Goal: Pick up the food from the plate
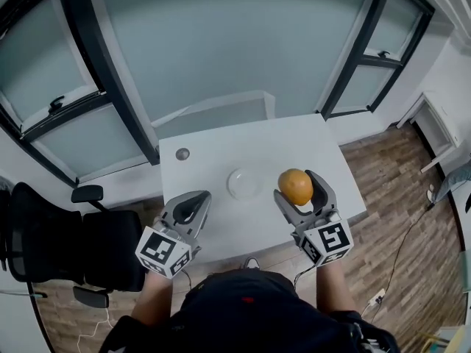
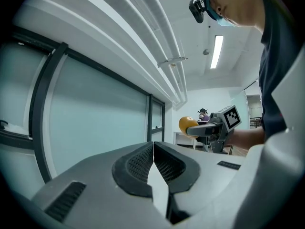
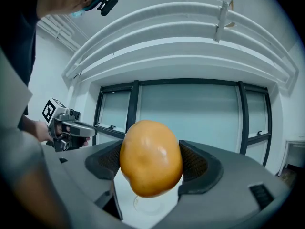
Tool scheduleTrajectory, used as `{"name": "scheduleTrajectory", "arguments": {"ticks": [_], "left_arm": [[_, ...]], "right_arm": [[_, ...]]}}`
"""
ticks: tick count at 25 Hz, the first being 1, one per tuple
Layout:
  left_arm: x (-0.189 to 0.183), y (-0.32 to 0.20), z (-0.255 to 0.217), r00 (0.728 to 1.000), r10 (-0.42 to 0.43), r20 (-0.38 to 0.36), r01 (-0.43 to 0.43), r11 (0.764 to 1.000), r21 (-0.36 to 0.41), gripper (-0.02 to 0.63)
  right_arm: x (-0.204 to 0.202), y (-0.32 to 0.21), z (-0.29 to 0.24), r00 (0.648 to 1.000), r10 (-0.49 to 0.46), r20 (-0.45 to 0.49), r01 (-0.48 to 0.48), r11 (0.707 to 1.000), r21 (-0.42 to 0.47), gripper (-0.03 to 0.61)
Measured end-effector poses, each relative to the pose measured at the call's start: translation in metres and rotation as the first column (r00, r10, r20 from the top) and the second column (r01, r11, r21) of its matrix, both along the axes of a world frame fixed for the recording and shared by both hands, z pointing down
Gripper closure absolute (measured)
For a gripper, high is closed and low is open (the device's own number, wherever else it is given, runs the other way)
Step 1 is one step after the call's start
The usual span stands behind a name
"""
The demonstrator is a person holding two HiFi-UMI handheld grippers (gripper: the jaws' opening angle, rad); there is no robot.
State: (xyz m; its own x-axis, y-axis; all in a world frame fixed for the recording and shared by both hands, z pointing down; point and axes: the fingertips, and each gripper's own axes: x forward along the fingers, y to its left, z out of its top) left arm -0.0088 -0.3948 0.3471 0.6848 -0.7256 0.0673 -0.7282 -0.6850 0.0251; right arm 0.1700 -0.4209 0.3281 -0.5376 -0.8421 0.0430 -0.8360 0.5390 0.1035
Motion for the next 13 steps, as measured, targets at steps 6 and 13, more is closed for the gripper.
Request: {"name": "scheduleTrajectory", "arguments": {"ticks": [6,13], "left_arm": [[-0.003,0.004,-0.002,1.000,0.005,0.009,-0.005,1.000,0.008,0.591],[-0.005,0.008,-0.005,1.000,-0.003,0.005,0.003,1.000,0.004,0.591]], "right_arm": [[-0.010,0.001,-0.003,1.000,0.002,-0.006,-0.002,1.000,-0.006,0.207],[-0.014,0.003,-0.010,1.000,-0.014,0.000,0.014,1.000,0.006,0.207]]}}
